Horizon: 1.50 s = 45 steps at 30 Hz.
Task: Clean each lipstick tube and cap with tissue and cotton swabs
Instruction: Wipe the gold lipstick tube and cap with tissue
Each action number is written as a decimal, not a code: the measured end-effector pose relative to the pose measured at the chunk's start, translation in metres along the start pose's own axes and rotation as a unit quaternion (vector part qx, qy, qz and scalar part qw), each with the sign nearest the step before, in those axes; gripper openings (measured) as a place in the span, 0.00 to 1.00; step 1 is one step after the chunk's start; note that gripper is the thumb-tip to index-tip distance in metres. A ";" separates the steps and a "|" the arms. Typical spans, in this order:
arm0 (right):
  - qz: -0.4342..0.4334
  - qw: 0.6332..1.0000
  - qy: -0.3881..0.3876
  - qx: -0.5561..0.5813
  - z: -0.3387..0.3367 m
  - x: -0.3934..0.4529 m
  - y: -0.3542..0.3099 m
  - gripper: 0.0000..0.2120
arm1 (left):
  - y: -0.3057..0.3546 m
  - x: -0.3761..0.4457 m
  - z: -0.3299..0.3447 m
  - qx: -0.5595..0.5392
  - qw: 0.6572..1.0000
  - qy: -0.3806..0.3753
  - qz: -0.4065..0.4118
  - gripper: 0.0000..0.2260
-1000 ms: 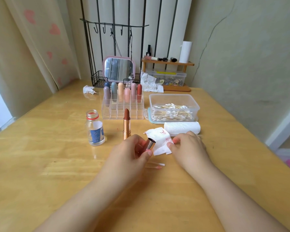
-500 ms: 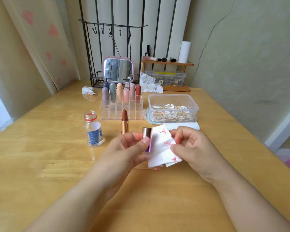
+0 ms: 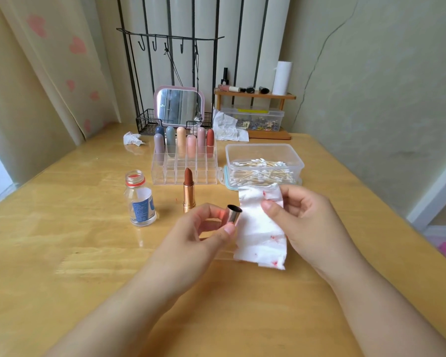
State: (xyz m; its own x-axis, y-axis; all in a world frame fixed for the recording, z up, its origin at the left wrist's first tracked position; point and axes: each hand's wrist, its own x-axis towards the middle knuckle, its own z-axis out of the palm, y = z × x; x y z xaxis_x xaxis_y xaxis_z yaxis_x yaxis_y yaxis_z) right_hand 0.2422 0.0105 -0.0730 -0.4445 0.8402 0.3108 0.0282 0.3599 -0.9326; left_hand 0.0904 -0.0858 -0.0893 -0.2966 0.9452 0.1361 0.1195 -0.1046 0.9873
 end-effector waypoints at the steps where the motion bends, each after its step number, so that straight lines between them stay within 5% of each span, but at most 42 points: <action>1: -0.014 1.000 0.025 -0.011 0.000 0.000 0.000 0.08 | 0.000 0.000 -0.002 0.014 1.000 0.010 0.003 0.03; 4: -0.123 0.986 0.055 -0.100 0.001 -0.001 -0.004 0.06 | 0.001 0.002 -0.003 0.016 1.000 -0.001 0.017 0.03; 7: -0.225 0.956 0.005 -0.189 0.006 -0.005 -0.006 0.16 | 0.002 0.000 -0.002 0.006 0.999 -0.021 0.045 0.04; 14: -0.244 0.946 -0.061 -0.206 0.003 -0.007 -0.010 0.22 | 0.007 0.000 -0.004 -0.002 0.997 -0.013 0.079 0.03; 21: -0.083 0.982 -0.160 -0.057 0.000 -0.008 -0.016 0.14 | 0.004 0.002 -0.009 0.014 0.996 -0.032 0.082 0.07; 26: 0.011 0.993 -0.113 0.022 0.005 -0.007 -0.018 0.04 | 0.003 0.002 -0.009 0.038 0.994 -0.038 0.096 0.04; 32: 0.158 0.974 -0.134 0.087 0.002 -0.008 -0.020 0.11 | 0.003 0.002 -0.011 0.085 0.987 -0.037 0.135 0.09; 40: 0.158 0.966 -0.202 0.038 0.000 -0.010 -0.023 0.05 | 0.001 0.001 -0.012 0.144 0.969 -0.053 0.194 0.09; 45: 0.112 0.979 -0.166 0.028 0.003 -0.011 -0.026 0.06 | 0.005 -0.001 -0.007 0.036 0.993 -0.051 0.104 0.09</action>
State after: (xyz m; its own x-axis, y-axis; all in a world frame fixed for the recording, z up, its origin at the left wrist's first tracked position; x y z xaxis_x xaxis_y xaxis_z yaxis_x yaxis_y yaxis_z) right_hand 0.2433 -0.0094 -0.0525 -0.6990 0.7145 0.0298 0.1131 0.1516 -0.9820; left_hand 0.0843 -0.0894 -0.0837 -0.1607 0.9324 0.3237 0.2358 -0.2822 0.9299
